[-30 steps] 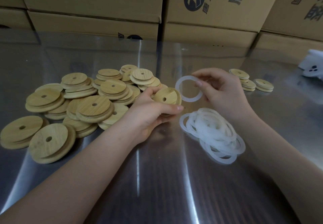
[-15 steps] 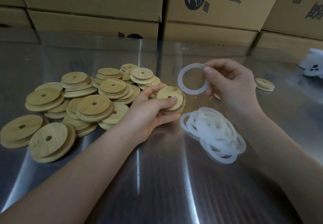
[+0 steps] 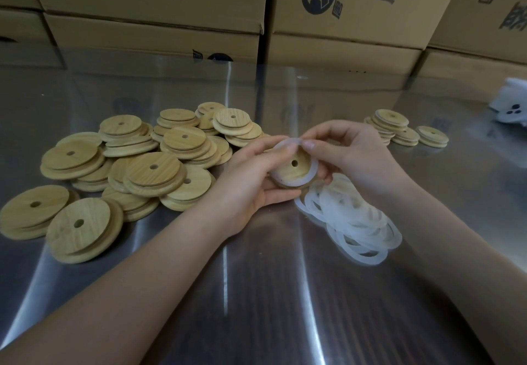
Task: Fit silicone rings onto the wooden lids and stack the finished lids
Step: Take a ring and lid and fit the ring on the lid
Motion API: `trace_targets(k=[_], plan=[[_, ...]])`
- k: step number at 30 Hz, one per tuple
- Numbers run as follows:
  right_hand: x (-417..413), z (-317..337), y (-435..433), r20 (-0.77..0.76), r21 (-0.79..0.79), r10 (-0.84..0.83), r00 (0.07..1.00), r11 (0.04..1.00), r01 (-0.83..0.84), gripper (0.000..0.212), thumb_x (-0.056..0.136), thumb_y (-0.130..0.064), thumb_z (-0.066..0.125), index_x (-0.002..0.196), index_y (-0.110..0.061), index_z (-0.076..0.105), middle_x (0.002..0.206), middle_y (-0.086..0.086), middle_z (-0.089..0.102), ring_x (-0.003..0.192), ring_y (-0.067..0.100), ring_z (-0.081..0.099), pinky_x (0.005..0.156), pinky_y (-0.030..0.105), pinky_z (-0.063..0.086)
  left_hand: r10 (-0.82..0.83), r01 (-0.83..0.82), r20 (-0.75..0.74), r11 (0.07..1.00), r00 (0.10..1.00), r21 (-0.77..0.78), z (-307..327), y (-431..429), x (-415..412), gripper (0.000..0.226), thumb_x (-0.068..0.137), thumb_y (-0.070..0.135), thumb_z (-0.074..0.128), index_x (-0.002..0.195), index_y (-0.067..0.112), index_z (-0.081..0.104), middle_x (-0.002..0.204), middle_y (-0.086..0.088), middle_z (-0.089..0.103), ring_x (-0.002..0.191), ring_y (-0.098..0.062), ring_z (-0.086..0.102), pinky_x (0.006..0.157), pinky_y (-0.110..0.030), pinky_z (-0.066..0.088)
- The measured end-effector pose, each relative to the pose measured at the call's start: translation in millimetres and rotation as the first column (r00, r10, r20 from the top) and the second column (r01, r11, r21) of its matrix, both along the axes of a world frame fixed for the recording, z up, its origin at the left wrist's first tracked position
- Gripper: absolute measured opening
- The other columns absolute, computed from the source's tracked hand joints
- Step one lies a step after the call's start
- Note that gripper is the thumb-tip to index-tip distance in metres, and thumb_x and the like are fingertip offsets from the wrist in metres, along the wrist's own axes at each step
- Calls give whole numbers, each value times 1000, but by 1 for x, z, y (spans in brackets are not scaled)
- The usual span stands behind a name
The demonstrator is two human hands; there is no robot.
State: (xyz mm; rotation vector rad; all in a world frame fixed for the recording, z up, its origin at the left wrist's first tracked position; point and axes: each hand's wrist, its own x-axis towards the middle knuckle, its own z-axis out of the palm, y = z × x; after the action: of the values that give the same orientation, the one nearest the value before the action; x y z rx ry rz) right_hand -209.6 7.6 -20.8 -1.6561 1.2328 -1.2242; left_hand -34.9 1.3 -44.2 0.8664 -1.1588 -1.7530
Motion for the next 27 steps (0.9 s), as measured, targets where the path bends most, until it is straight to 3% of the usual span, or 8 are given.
trace_targets(k=[2,6,16,22,27], plan=[[1,-1,0,-11,-4,-15,1000,1000,15,5,88,-7,69,85,-10,72,65,1,64,49,11,54,46,22,47,22,-22,5,1000,1000,-20,-3,0,-1,32,91,12,66,122,18,64,119,-14,68,103,-24,71,77,-38,61],[2,-2,-1,-30,-22,-33,999,999,33,8,88,-8,70,83,-14,72,64,-5,65,49,9,54,46,20,46,40,-41,-19,998,999,-57,-6,-1,-1,33,93,3,61,120,21,64,107,-13,72,96,-23,73,71,-34,61],[3,-1,-1,-43,-42,-90,995,995,89,10,88,-9,70,82,-16,72,66,-4,66,54,11,55,47,22,46,65,-67,-21,989,998,-131,-8,-1,-3,29,98,11,56,124,21,64,110,-5,73,102,-19,71,77,-35,61],[2,-1,-1,-40,-41,-103,994,994,101,9,88,-8,69,82,-14,72,66,0,65,57,13,56,50,22,47,158,-124,80,939,984,-322,-9,2,-4,25,100,15,54,118,29,63,105,5,74,100,-12,71,76,-35,62],[3,1,0,-32,-45,-100,995,994,98,11,88,-10,69,80,-17,73,72,1,69,62,8,61,55,19,49,245,-151,132,857,960,-492,-7,5,-2,9,100,17,54,103,26,55,93,1,75,87,-17,72,67,-38,62]])
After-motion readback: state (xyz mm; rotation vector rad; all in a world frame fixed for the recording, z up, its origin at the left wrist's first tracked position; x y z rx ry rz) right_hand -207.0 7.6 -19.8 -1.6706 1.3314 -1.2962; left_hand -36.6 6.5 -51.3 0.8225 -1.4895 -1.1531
